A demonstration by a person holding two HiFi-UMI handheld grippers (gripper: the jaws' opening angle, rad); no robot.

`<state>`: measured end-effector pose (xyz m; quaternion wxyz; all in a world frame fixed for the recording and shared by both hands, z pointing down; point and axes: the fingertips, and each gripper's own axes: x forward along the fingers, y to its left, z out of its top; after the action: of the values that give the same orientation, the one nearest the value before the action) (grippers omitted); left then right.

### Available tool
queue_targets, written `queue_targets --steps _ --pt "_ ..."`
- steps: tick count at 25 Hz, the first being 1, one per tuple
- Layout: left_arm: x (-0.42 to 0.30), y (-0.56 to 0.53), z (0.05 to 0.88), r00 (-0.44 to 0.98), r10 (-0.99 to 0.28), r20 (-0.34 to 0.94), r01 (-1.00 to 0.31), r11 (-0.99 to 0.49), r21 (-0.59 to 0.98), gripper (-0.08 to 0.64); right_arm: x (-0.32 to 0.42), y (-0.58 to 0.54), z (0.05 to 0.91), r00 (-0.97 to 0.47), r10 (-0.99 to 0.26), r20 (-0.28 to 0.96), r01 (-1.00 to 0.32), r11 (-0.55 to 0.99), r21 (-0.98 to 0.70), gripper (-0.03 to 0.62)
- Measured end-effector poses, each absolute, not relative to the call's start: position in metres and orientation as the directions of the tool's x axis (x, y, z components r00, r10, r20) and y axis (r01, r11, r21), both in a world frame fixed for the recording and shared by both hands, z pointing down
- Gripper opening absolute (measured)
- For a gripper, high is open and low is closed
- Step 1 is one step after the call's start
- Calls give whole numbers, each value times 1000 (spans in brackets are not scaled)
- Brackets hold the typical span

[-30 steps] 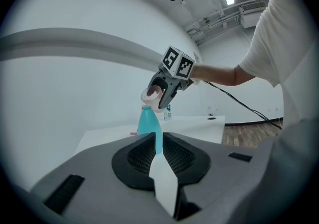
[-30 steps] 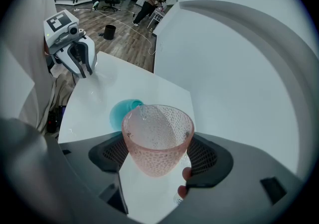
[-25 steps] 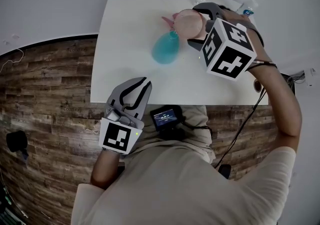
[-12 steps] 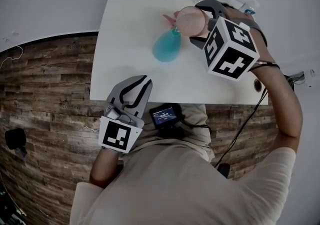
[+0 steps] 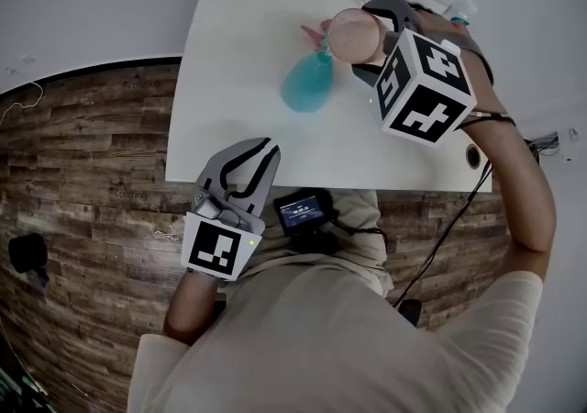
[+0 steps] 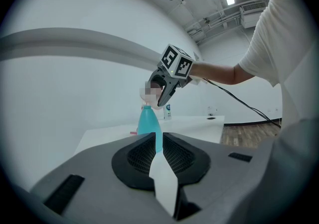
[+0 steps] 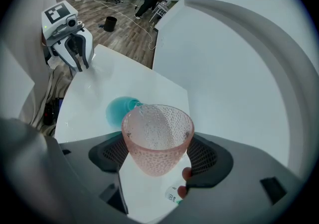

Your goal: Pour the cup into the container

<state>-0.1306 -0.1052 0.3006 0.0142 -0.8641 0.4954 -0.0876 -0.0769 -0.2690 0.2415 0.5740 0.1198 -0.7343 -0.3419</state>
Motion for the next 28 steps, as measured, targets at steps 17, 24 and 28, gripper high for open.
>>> queue_targets --steps 17,24,28 --pt "-128 -106 299 492 -860 138 -854 -507 -114 40 -79 -268 234 -312 -588 747 239 712 660 371" --pt "-129 -105 298 492 -861 133 -855 -506 -114 40 -79 -267 236 -299 -589 751 246 713 657 371" --pt "-129 -105 298 492 -860 133 -855 -506 -113 40 -77 -269 236 -288 -592 753 245 715 655 371"
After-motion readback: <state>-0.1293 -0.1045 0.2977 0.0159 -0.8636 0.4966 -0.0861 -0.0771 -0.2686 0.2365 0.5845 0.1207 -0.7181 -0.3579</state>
